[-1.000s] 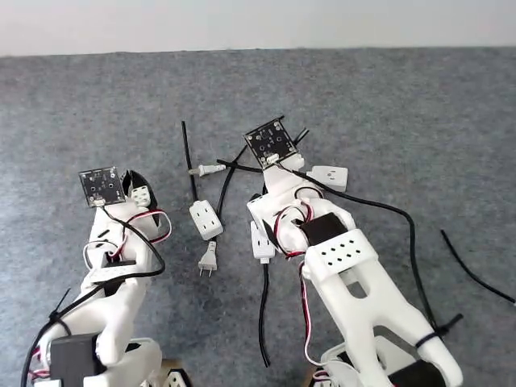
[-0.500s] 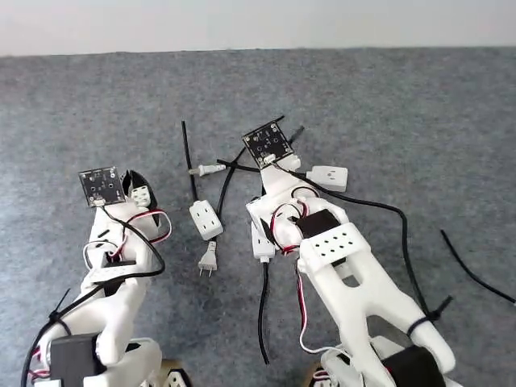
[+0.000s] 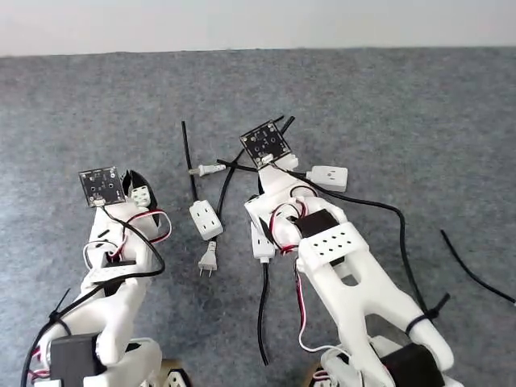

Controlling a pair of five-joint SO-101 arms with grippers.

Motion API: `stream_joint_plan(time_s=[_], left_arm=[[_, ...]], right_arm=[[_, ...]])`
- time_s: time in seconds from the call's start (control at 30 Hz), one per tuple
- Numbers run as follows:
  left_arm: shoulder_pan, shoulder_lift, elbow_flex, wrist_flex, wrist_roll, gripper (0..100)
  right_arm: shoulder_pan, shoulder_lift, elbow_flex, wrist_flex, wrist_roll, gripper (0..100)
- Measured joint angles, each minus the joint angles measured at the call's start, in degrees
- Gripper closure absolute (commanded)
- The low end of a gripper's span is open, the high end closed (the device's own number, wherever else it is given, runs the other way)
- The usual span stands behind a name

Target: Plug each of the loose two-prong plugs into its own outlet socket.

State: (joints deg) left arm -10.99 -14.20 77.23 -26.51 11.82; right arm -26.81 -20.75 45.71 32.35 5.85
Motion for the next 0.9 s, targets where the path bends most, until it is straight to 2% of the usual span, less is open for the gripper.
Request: stream_joint_plan(time_s=[0.9], left_arm=[[0.0,0.0,0.0,0.0,0.0,99]], right_arm=[[0.0,0.4,2.2,-5.0,0.2,99.0]])
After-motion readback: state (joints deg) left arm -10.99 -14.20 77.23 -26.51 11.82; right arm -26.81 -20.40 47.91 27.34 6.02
